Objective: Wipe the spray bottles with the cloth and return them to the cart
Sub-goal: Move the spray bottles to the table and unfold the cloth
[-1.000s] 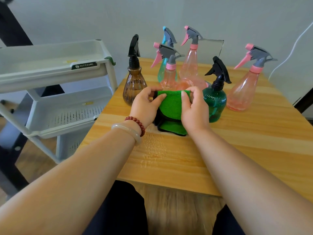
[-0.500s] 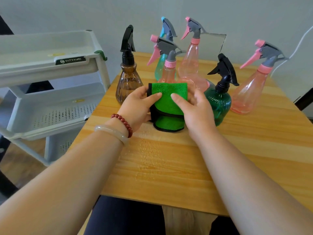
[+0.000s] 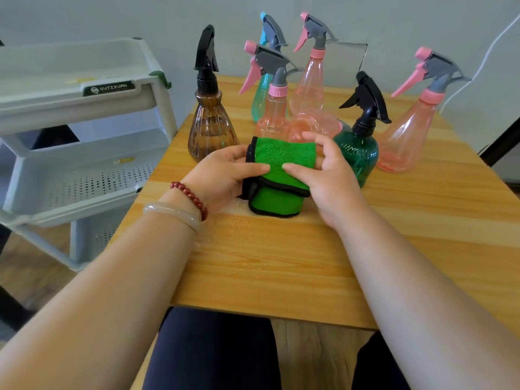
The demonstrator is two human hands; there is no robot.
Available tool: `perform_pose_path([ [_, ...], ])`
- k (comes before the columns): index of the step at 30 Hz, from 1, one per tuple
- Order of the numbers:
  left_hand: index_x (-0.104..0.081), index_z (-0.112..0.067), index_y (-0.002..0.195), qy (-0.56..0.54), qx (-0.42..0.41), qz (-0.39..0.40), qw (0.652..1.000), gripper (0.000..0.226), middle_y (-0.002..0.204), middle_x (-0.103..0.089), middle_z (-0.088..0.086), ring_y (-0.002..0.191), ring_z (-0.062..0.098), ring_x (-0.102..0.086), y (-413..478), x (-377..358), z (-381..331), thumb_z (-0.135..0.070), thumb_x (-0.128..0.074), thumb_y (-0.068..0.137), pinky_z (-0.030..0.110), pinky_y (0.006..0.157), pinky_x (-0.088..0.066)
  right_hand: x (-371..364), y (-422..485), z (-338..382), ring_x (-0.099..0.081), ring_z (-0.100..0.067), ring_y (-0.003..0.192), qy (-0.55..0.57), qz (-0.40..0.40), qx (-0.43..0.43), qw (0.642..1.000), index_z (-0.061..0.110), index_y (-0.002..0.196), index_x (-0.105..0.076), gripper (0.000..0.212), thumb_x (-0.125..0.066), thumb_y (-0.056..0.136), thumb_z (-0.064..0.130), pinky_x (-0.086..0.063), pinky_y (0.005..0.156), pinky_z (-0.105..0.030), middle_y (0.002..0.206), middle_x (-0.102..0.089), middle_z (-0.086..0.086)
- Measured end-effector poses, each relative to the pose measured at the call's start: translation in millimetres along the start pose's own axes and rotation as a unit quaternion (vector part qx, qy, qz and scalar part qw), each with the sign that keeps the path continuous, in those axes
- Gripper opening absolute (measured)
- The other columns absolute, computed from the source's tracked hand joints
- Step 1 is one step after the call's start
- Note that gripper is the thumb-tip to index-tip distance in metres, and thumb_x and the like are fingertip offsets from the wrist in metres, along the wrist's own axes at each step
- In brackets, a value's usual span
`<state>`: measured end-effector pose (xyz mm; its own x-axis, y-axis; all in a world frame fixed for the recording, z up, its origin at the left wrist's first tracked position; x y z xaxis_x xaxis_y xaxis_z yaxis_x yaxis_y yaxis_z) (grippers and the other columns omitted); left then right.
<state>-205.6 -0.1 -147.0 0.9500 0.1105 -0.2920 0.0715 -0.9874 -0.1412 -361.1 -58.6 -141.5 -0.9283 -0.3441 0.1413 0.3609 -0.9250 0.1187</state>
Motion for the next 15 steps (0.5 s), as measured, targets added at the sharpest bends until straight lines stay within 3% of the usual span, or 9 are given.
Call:
perform_pose_path([
  [3,-0.059,0.001,0.125,0.008,-0.004,-0.019,1.0,0.033,0.113,-0.072,0.016,0.103,0.026,-0.07,-2,6,1,0.004,-0.055,0.092,0.035,0.082,-0.06,0,1,-5,-0.063,-0.013,0.113,0.038,0.016,-0.018,0.999,0.039,0.123,-0.052,0.064,-0.084,0.073,0.015,-0.051,0.099,-0.039,0.124,-0.064,-0.001],
  [5,-0.063,-0.005,0.117,0.014,-0.022,-0.037,0.999,0.025,0.106,-0.074,0.012,0.097,0.024,-0.072,-3,10,1,0.002,-0.054,0.094,0.036,0.076,-0.061,0,2,-9,-0.06,-0.018,0.12,0.063,0.031,-0.031,0.997,0.035,0.124,-0.054,0.068,-0.085,0.067,0.018,-0.048,0.103,-0.043,0.128,-0.064,-0.003],
  [8,-0.063,-0.014,0.111,0.038,-0.043,-0.048,0.997,0.021,0.101,-0.075,0.007,0.094,0.023,-0.073,-4,12,4,-0.002,-0.055,0.096,0.039,0.072,-0.061,4,2,-12,-0.068,-0.018,0.105,0.04,0.028,-0.018,0.999,0.017,0.11,-0.069,0.035,-0.079,0.078,0.009,-0.052,0.099,-0.044,0.108,-0.074,-0.001],
  [11,-0.062,-0.016,0.11,0.05,-0.055,-0.055,0.996,0.02,0.099,-0.076,0.006,0.092,0.023,-0.073,-1,15,6,-0.004,-0.054,0.097,0.039,0.072,-0.062,3,-1,-10,-0.071,-0.009,0.09,-0.025,0.021,0.027,0.999,0.025,0.09,-0.07,0.011,-0.073,0.087,0.016,-0.054,0.085,-0.031,0.09,-0.076,0.009],
  [15,-0.062,-0.014,0.108,0.023,-0.069,-0.039,0.997,0.023,0.093,-0.076,0.007,0.085,0.021,-0.074,3,17,2,0.002,-0.05,0.097,0.037,0.068,-0.061,-2,-3,-5,-0.07,-0.002,0.088,-0.048,0.022,0.083,0.995,0.029,0.104,-0.059,0.014,-0.063,0.096,0.019,-0.052,0.079,-0.017,0.092,-0.074,0.011],
])
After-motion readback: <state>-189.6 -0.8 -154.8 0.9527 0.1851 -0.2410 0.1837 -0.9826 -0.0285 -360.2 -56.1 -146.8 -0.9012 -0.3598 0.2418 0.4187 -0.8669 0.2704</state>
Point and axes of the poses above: each hand's wrist, its own y-axis towards the middle knuckle, its own x-axis out of the back of the hand, z = x × y, the point moved 5 cm from there along y, towards the middle knuckle
